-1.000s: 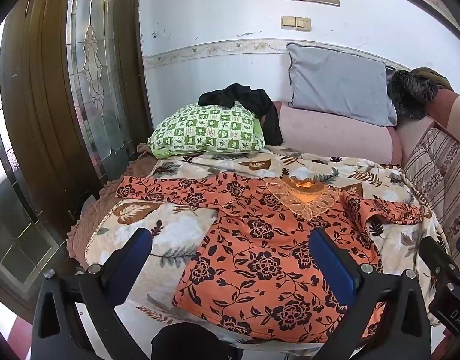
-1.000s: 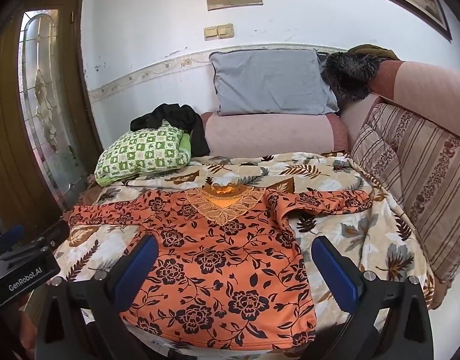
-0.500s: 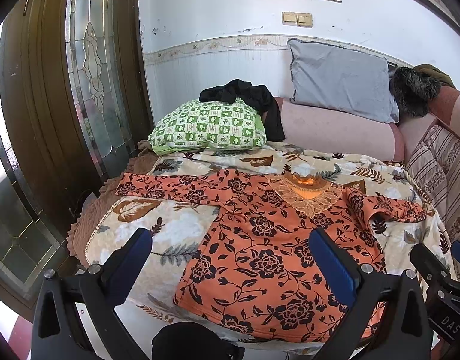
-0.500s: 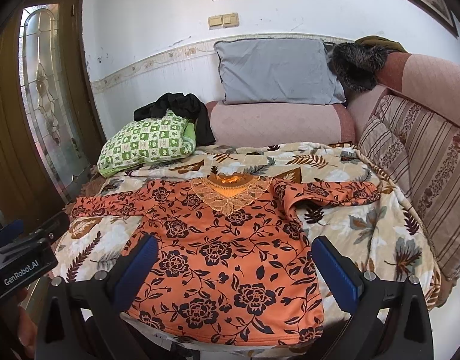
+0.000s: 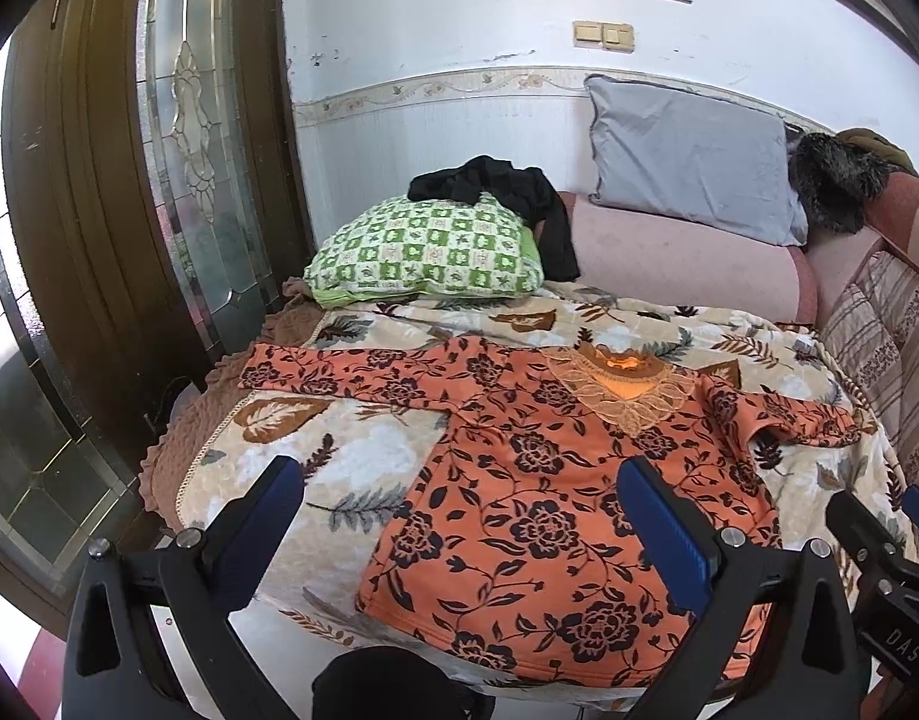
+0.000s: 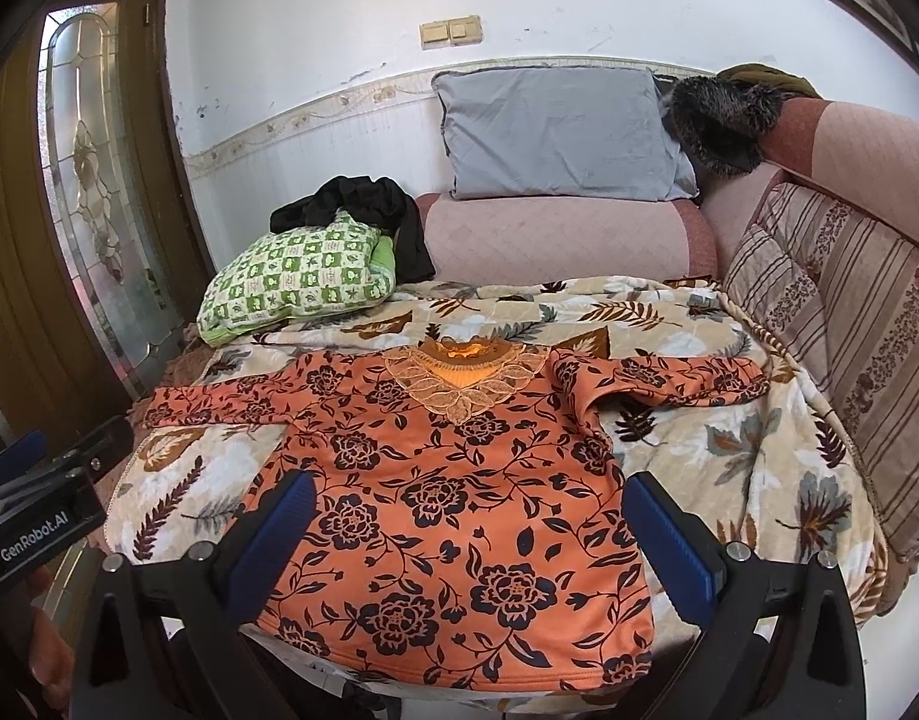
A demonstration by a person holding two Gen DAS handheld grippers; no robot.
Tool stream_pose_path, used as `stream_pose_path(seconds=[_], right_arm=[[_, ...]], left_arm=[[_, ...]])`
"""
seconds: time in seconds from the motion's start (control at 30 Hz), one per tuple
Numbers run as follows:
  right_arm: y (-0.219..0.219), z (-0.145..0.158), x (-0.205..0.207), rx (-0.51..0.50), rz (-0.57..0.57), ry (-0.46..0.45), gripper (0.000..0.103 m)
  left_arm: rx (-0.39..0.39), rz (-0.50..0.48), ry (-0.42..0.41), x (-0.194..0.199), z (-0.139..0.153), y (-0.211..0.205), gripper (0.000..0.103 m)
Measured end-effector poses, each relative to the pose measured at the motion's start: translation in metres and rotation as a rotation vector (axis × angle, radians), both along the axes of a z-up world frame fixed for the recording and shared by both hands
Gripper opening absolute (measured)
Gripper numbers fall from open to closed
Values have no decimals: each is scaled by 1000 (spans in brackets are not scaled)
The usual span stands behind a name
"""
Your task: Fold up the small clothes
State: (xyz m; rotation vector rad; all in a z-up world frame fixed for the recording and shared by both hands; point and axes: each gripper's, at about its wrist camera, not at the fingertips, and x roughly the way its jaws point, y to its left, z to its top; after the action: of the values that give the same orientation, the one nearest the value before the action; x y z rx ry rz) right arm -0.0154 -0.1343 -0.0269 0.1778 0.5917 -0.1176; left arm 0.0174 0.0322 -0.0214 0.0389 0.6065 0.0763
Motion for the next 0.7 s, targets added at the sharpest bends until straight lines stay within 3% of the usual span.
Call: stream_pose_path(seconds=[0.3,0.7], right_arm=[[11,-2,18,-43,55,16,103],[48,0,37,27,155,26,103]], left_arm=[[-5,140,-17,0,3,49,103],[-15,286,-37,-6,8,105,103]])
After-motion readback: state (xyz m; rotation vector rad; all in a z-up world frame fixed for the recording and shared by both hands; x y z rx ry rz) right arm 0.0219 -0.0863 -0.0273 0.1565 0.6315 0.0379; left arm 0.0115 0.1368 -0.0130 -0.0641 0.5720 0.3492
